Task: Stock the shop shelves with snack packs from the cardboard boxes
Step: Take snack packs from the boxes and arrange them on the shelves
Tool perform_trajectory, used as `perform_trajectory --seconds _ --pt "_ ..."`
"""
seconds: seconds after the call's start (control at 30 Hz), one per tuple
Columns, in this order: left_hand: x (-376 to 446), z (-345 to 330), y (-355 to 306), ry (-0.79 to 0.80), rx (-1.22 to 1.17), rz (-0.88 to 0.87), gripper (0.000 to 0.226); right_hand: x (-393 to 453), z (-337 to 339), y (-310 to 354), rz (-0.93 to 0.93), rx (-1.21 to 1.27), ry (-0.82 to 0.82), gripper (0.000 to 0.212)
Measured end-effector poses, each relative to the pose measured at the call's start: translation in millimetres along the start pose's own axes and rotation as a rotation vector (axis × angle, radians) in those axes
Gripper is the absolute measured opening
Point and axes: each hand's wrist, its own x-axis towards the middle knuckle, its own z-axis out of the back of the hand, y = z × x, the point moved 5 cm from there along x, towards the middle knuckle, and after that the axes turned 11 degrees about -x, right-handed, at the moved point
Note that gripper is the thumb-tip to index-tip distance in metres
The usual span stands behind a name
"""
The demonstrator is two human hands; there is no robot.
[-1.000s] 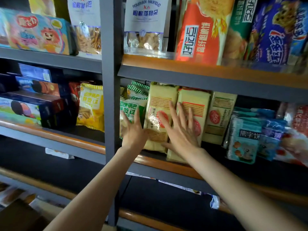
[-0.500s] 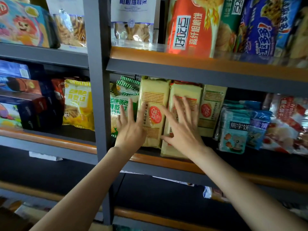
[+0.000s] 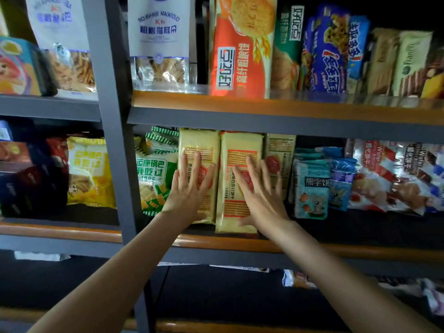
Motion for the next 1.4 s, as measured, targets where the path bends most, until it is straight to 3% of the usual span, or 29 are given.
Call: perform_trajectory --seconds 0.17,0.3,0.63,0.77,0.87,1.03,1.23,1.4 --pt "-3 -3 2 0.009 -0.018 -0.01 0.109 11 -2 4 -0.056 0.135 0.062 0.13" --pt "-2 -7 2 0.016 -0.033 -0.02 0.115 18 -4 7 -0.035 0.15 0.003 0.13" --pt "-2 -10 8 -0.018 -0.398 0.091 0.123 20 -12 -7 0.042 0.227 -0.195 0.127" --pt "-3 -19 2 -0.03 -0.263 0.073 0.119 23 -14 -20 -0.032 0.41 -0.216 0.129" --pt "-4 -22 1 -0.117 -0.084 0.051 0.12 26 -17 -16 -0.031 0.369 -0.193 0.132" --pt "1 -24 5 -0.065 -0.122 0.097 0.118 27 -20 -12 -0.045 0.235 -0.192 0.132" --pt "2 -22 -4 -0.113 -0.104 0.173 0.108 25 -20 -10 -0.065 0.219 -0.199 0.132" --pt "-4 -16 -5 -0.073 -0.055 0.079 0.118 21 -14 -19 -0.038 0.275 -0.199 0.127"
